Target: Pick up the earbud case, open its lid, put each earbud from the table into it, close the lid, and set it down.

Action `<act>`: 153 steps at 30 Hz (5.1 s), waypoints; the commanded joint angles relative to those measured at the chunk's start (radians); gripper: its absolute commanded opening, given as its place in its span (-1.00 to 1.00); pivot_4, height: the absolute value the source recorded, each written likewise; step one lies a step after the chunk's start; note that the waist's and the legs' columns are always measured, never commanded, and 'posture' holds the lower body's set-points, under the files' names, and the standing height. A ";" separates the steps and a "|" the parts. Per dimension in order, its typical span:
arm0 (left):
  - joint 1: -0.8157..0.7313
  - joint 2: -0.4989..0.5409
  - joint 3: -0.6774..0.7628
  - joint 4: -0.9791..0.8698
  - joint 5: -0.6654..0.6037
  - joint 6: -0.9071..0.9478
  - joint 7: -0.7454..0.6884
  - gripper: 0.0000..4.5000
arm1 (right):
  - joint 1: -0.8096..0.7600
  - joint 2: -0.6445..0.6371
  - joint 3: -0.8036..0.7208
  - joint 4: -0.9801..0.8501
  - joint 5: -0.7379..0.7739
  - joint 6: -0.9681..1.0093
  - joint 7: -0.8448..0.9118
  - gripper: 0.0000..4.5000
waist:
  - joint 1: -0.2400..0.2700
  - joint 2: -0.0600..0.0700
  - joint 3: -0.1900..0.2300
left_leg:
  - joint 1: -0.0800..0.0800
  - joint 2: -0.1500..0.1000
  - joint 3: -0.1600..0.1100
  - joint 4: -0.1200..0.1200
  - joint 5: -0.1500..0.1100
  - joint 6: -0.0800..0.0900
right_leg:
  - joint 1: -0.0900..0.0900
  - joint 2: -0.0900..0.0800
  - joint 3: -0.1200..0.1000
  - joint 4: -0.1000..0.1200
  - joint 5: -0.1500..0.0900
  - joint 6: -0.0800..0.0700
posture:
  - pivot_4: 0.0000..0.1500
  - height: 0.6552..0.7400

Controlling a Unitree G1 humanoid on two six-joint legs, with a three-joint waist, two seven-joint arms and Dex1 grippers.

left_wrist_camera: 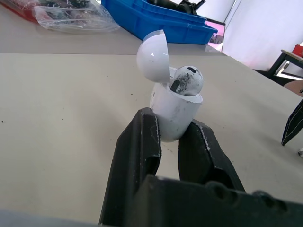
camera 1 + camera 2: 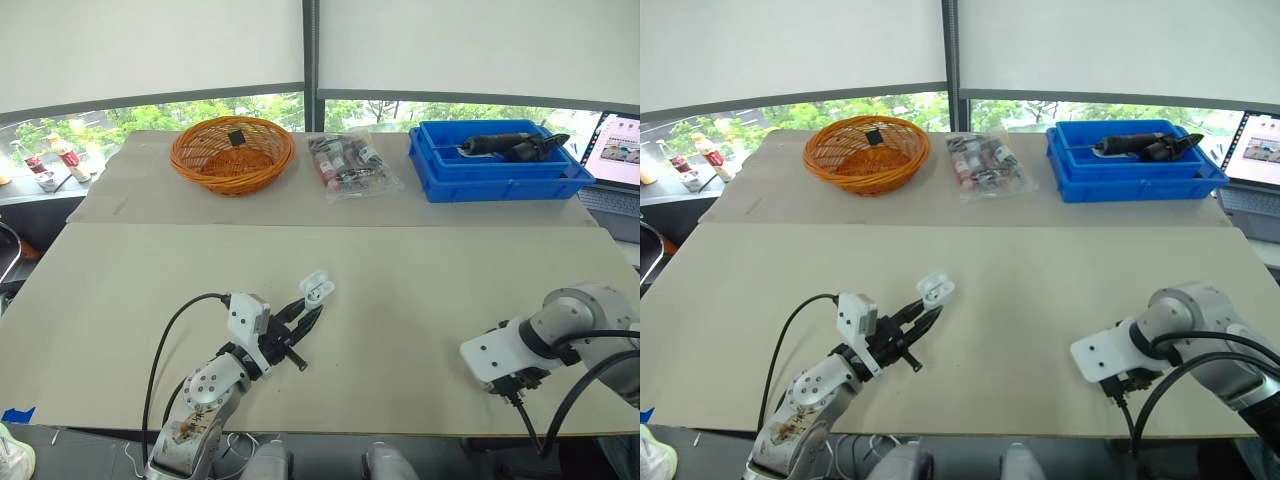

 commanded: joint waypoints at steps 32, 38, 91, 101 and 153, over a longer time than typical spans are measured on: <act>-0.102 -0.020 0.009 0.062 -0.021 -0.069 -0.058 -0.77 | -0.137 0.528 -0.278 -0.210 0.493 0.352 -0.402 -0.83 | -0.003 -0.001 0.000 | -0.003 -0.001 -0.006 0.000 0.000 0.000 | -0.002 -0.001 -0.002 0.000 0.000 0.000 | 1.00 1.00; -0.135 -0.030 0.011 0.080 -0.043 -0.084 -0.093 -0.77 | -0.095 0.780 -0.298 -0.251 0.567 0.318 -0.639 -0.83 | -0.005 -0.001 0.000 | -0.003 -0.001 -0.007 0.001 0.000 0.000 | -0.002 0.000 -0.001 0.001 0.000 0.000 | 1.00 1.00; -0.312 0.104 -0.080 0.166 -0.225 0.080 -0.493 -0.77 | 0.037 0.326 -0.499 -0.160 0.649 0.298 -0.607 0.55 | -0.022 -0.001 0.000 | -0.002 -0.001 -0.002 0.000 0.000 0.000 | -0.002 0.001 -0.002 0.001 0.000 0.000 | 1.00 1.00; -0.392 0.077 -0.146 0.251 -0.197 0.049 -0.614 -0.77 | -0.138 0.264 -0.274 -0.138 0.696 0.432 -0.421 -0.89 | -0.020 -0.001 0.000 | -0.003 -0.001 -0.002 0.000 0.000 0.000 | -0.002 0.000 -0.002 0.000 0.000 0.000 | 1.00 1.00; -0.416 0.048 -0.083 0.238 -0.315 0.413 -0.481 -0.77 | -0.032 0.223 -0.350 -0.272 0.856 0.558 -0.470 -1.00 | -0.015 -0.002 0.000 | -0.004 -0.001 -0.006 0.002 0.000 0.000 | -0.002 0.000 -0.003 0.001 0.000 0.000 | 1.00 1.00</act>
